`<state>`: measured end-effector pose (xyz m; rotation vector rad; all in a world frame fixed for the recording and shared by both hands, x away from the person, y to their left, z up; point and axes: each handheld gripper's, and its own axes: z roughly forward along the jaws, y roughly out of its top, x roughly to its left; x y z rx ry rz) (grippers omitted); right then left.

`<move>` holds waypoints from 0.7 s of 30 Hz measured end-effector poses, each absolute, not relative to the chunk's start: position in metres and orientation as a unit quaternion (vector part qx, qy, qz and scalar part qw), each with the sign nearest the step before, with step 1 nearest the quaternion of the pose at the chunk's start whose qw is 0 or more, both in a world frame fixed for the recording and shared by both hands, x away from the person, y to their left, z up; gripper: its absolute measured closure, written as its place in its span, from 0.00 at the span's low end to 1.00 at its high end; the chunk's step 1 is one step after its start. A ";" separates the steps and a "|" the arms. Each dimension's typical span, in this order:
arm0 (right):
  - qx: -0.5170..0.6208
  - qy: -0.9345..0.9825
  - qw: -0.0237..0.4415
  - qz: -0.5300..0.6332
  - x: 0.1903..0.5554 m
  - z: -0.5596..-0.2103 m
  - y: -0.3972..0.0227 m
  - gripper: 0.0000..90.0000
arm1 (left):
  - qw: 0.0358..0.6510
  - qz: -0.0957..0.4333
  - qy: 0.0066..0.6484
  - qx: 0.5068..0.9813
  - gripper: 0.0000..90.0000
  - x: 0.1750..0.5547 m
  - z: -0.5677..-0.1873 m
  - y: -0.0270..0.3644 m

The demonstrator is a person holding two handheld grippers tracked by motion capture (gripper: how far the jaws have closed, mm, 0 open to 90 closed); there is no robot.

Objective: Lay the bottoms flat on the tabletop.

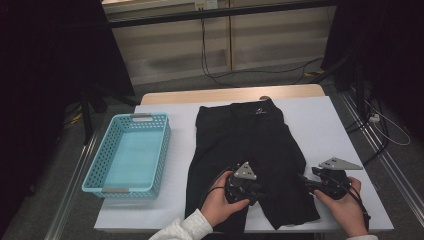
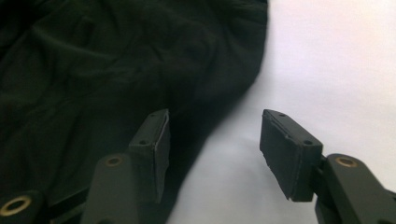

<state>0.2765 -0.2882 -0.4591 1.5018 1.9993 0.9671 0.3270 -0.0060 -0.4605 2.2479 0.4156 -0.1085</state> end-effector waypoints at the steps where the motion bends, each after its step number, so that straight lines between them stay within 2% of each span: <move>1: 0.544 0.728 0.224 0.351 0.276 -0.459 -0.286 0.48 | 0.414 -0.043 0.165 0.894 0.70 0.327 -0.461 -0.006; 4: 0.540 0.739 0.212 0.342 0.277 -0.462 -0.281 0.50 | 0.415 -0.045 0.166 0.893 0.70 0.327 -0.461 -0.006; 7: 0.540 0.740 0.223 0.334 0.276 -0.464 -0.278 0.56 | 0.416 -0.046 0.167 0.892 0.70 0.327 -0.462 -0.006; 9: 0.537 0.741 0.218 0.340 0.274 -0.463 -0.279 0.83 | 0.417 -0.047 0.166 0.892 0.70 0.327 -0.462 -0.005; 11: 0.538 0.740 0.205 0.348 0.274 -0.462 -0.282 0.94 | 0.414 -0.043 0.164 0.894 0.72 0.327 -0.461 -0.005; 13: 0.532 0.740 0.214 0.352 0.272 -0.459 -0.284 0.94 | 0.412 -0.044 0.165 0.895 0.74 0.327 -0.461 -0.005; 16: 0.540 0.719 0.221 0.378 0.269 -0.450 -0.293 0.81 | 0.411 -0.045 0.166 0.895 0.74 0.327 -0.461 -0.005; 18: 0.542 0.717 0.226 0.375 0.266 -0.447 -0.298 0.81 | 0.409 -0.045 0.167 0.896 0.75 0.327 -0.460 -0.005; 21: 0.552 0.711 0.233 0.369 0.259 -0.448 -0.307 0.75 | 0.410 -0.044 0.166 0.896 0.75 0.327 -0.460 -0.005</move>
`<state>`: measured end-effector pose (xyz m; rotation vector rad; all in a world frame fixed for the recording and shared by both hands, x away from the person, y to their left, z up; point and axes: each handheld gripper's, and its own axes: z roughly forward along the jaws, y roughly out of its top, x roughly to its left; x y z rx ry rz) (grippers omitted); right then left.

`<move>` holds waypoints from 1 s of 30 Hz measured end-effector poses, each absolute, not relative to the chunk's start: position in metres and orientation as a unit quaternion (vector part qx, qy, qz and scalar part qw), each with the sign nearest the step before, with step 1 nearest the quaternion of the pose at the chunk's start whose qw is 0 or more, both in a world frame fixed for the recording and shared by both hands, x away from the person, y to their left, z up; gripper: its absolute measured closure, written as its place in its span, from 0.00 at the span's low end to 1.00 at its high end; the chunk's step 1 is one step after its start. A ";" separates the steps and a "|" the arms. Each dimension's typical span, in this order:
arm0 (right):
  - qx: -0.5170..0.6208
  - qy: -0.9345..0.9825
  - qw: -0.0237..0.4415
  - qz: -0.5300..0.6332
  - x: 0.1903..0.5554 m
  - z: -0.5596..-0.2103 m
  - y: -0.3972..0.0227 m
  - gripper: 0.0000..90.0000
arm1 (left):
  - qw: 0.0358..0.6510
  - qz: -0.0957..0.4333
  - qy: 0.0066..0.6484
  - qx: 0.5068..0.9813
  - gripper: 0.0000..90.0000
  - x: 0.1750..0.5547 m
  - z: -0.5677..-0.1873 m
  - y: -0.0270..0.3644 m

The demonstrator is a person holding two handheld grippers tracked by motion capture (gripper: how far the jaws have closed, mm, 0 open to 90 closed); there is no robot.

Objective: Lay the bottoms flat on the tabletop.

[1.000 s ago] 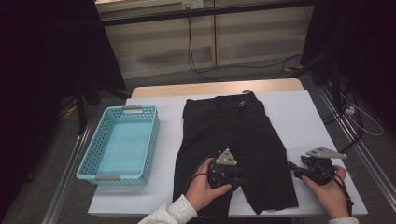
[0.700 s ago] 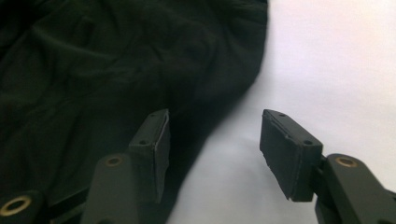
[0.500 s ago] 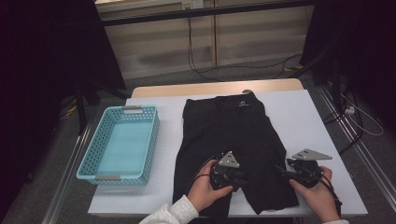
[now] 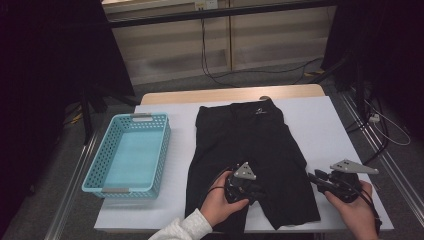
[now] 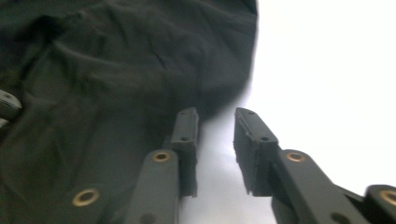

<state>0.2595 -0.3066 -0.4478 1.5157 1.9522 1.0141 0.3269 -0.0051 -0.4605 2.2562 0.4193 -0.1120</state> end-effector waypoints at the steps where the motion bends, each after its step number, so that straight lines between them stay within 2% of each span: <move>1: 0.556 0.709 0.238 0.364 0.257 -0.448 -0.309 0.74 | 0.410 -0.044 0.166 0.896 0.75 0.327 -0.460 -0.005; 3: 0.557 0.714 0.244 0.346 0.254 -0.450 -0.313 0.73 | 0.408 -0.044 0.166 0.896 0.75 0.327 -0.460 -0.005; 7: 0.552 0.731 0.234 0.326 0.248 -0.460 -0.302 0.65 | 0.407 -0.043 0.165 0.897 0.75 0.327 -0.460 -0.006; 12: 0.538 0.741 0.228 0.332 0.242 -0.456 -0.287 0.65 | 0.408 -0.043 0.166 0.897 0.75 0.327 -0.460 -0.006; 17: 0.540 0.742 0.213 0.335 0.234 -0.461 -0.288 0.73 | 0.408 -0.042 0.165 0.897 0.74 0.326 -0.460 -0.006; 19: 0.536 0.748 0.204 0.333 0.231 -0.459 -0.286 0.85 | 0.407 -0.041 0.165 0.897 0.74 0.326 -0.460 -0.006; 21: 0.535 0.750 0.203 0.332 0.227 -0.459 -0.285 0.88 | 0.406 -0.040 0.163 0.898 0.74 0.326 -0.460 -0.006; 22: 0.535 0.750 0.201 0.332 0.226 -0.459 -0.285 0.94 | 0.406 -0.040 0.163 0.898 0.74 0.326 -0.460 -0.006; 24: 0.537 0.749 0.195 0.335 0.224 -0.459 -0.287 0.99 | 0.406 -0.039 0.163 0.898 0.74 0.326 -0.460 -0.006; 27: 0.546 0.744 0.185 0.339 0.223 -0.458 -0.292 1.00 | 0.405 -0.040 0.164 0.898 0.75 0.326 -0.460 -0.006; 30: 0.556 0.738 0.195 0.330 0.220 -0.456 -0.299 1.00 | 0.405 -0.041 0.163 0.899 0.75 0.326 -0.460 -0.006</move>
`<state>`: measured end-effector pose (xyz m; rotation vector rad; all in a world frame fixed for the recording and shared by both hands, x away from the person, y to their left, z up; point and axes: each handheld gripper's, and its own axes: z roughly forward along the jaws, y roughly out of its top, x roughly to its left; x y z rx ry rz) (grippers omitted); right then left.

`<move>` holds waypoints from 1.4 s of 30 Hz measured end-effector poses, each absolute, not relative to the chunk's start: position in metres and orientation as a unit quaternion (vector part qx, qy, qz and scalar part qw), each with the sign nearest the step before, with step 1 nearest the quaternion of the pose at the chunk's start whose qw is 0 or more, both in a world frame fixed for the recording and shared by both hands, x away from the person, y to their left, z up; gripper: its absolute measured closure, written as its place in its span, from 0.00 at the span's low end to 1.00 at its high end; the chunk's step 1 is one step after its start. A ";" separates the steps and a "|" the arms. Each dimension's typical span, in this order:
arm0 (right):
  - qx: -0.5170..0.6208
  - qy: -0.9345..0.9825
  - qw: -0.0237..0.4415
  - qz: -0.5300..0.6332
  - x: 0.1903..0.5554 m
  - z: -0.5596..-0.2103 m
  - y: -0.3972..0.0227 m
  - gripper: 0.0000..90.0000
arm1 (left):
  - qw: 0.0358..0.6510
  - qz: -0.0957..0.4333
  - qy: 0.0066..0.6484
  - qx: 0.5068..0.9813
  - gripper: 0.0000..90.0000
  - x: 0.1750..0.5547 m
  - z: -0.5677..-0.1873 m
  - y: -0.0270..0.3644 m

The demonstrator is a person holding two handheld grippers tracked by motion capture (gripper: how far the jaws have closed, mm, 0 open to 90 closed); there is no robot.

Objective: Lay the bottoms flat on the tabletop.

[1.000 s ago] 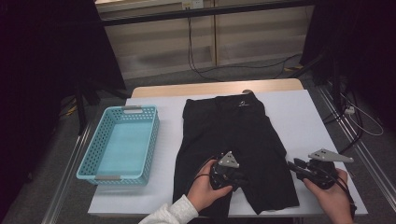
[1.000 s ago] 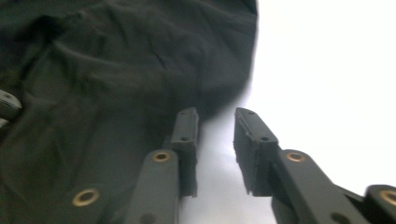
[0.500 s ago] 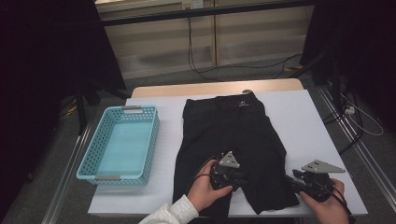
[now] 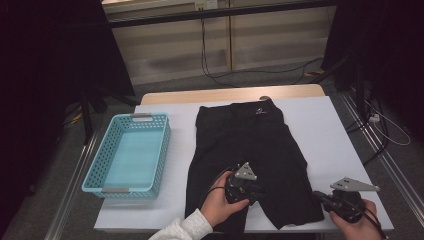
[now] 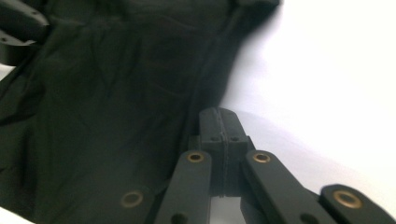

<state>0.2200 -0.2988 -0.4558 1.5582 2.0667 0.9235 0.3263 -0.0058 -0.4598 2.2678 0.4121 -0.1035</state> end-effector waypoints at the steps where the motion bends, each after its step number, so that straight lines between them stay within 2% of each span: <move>1: 0.559 0.735 0.197 0.329 0.219 -0.455 -0.301 1.00 | 0.406 -0.042 0.165 0.898 0.75 0.326 -0.460 -0.006; 6: 0.566 0.726 0.222 0.320 0.209 -0.449 -0.310 1.00 | 0.406 -0.042 0.166 0.898 0.75 0.326 -0.460 -0.006; 15: 0.576 0.718 0.222 0.322 0.199 -0.443 -0.320 0.99 | 0.405 -0.040 0.163 0.899 0.75 0.326 -0.460 -0.006; 16: 0.578 0.715 0.228 0.321 0.201 -0.442 -0.320 0.95 | 0.405 -0.040 0.163 0.899 0.75 0.326 -0.460 -0.006; 17: 0.580 0.710 0.242 0.318 0.203 -0.441 -0.320 0.86 | 0.405 -0.040 0.163 0.899 0.75 0.326 -0.460 -0.006; 21: 0.580 0.698 0.249 0.337 0.218 -0.441 -0.324 0.85 | 0.407 -0.040 0.164 0.898 0.75 0.326 -0.460 -0.005; 26: 0.576 0.713 0.216 0.336 0.235 -0.456 -0.315 0.80 | 0.408 -0.042 0.165 0.897 0.75 0.326 -0.461 -0.005; 29: 0.565 0.724 0.213 0.333 0.238 -0.460 -0.306 0.76 | 0.409 -0.042 0.165 0.896 0.75 0.326 -0.461 -0.004; 32: 0.553 0.734 0.228 0.321 0.240 -0.460 -0.297 0.83 | 0.410 -0.040 0.165 0.896 0.75 0.325 -0.461 -0.004; 35: 0.549 0.736 0.222 0.328 0.241 -0.461 -0.294 0.91 | 0.412 -0.041 0.166 0.895 0.75 0.325 -0.461 -0.004; 37: 0.545 0.738 0.211 0.337 0.241 -0.461 -0.293 1.00 | 0.411 -0.041 0.166 0.895 0.75 0.325 -0.461 -0.004; 42: 0.553 0.734 0.216 0.329 0.240 -0.459 -0.299 1.00 | 0.412 -0.043 0.168 0.894 0.75 0.326 -0.461 -0.004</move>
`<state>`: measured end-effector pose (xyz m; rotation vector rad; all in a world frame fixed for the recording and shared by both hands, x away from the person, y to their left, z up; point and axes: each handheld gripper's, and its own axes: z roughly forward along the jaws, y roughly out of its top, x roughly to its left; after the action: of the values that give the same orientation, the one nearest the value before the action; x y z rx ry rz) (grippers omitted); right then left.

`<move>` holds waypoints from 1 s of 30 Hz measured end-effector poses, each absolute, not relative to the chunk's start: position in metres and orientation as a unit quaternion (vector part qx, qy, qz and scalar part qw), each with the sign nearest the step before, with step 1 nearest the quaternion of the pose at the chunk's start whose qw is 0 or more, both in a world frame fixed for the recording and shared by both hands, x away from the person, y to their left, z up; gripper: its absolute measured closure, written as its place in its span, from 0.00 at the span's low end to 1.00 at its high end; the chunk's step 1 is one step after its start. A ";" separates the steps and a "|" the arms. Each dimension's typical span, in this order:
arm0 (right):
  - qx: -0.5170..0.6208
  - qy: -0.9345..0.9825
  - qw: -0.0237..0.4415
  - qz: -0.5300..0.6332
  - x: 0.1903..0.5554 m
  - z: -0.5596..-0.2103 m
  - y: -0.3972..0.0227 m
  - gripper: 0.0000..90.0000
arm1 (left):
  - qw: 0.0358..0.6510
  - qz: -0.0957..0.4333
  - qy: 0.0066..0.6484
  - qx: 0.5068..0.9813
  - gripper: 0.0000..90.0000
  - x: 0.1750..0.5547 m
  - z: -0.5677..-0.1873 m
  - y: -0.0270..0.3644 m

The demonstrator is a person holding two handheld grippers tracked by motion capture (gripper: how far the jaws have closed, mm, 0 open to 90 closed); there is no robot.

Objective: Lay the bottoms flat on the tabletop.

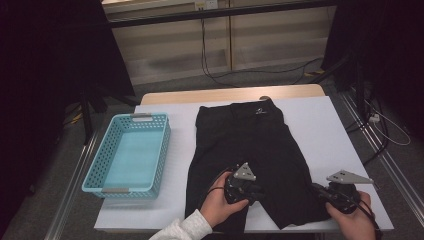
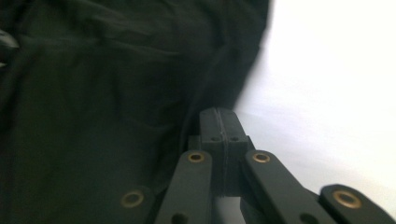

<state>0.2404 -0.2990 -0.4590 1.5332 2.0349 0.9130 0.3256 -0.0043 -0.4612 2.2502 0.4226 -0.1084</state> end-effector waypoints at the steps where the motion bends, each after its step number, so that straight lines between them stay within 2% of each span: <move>1: 0.557 0.731 0.216 0.330 0.239 -0.458 -0.303 1.00 | 0.411 -0.043 0.167 0.895 0.75 0.326 -0.461 -0.004; 7: 0.572 0.719 0.250 0.307 0.232 -0.451 -0.321 1.00 | 0.410 -0.042 0.167 0.896 0.75 0.326 -0.461 -0.004; 10: 0.571 0.705 0.241 0.346 0.232 -0.451 -0.321 0.99 | 0.410 -0.043 0.168 0.896 0.75 0.326 -0.461 -0.005; 12: 0.568 0.701 0.243 0.356 0.237 -0.451 -0.314 0.79 | 0.409 -0.043 0.168 0.896 0.75 0.326 -0.461 -0.004; 14: 0.565 0.705 0.241 0.354 0.243 -0.453 -0.308 0.76 | 0.410 -0.044 0.168 0.896 0.75 0.326 -0.461 -0.004; 16: 0.564 0.706 0.237 0.357 0.250 -0.456 -0.302 0.68 | 0.411 -0.043 0.168 0.895 0.75 0.326 -0.461 -0.004; 18: 0.563 0.711 0.232 0.351 0.257 -0.460 -0.298 0.67 | 0.411 -0.043 0.168 0.895 0.75 0.326 -0.461 -0.004; 21: 0.565 0.715 0.240 0.335 0.264 -0.465 -0.294 0.71 | 0.411 -0.043 0.168 0.895 0.75 0.326 -0.461 -0.004; 22: 0.566 0.716 0.241 0.330 0.265 -0.464 -0.294 0.76 | 0.412 -0.043 0.168 0.895 0.75 0.326 -0.461 -0.004; 23: 0.567 0.717 0.239 0.328 0.266 -0.463 -0.294 0.84 | 0.412 -0.044 0.168 0.894 0.76 0.326 -0.462 -0.003; 24: 0.565 0.718 0.228 0.336 0.266 -0.463 -0.295 1.00 | 0.413 -0.044 0.169 0.894 0.75 0.326 -0.462 -0.003; 25: 0.564 0.717 0.215 0.350 0.267 -0.465 -0.297 1.00 | 0.413 -0.044 0.169 0.894 0.76 0.326 -0.462 -0.003; 30: 0.577 0.707 0.213 0.348 0.264 -0.462 -0.307 1.00 | 0.413 -0.043 0.169 0.894 0.75 0.325 -0.462 -0.003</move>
<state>0.2640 -0.3068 -0.4621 1.6017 1.9624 0.9672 0.3254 -0.0034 -0.4617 2.2465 0.4260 -0.1077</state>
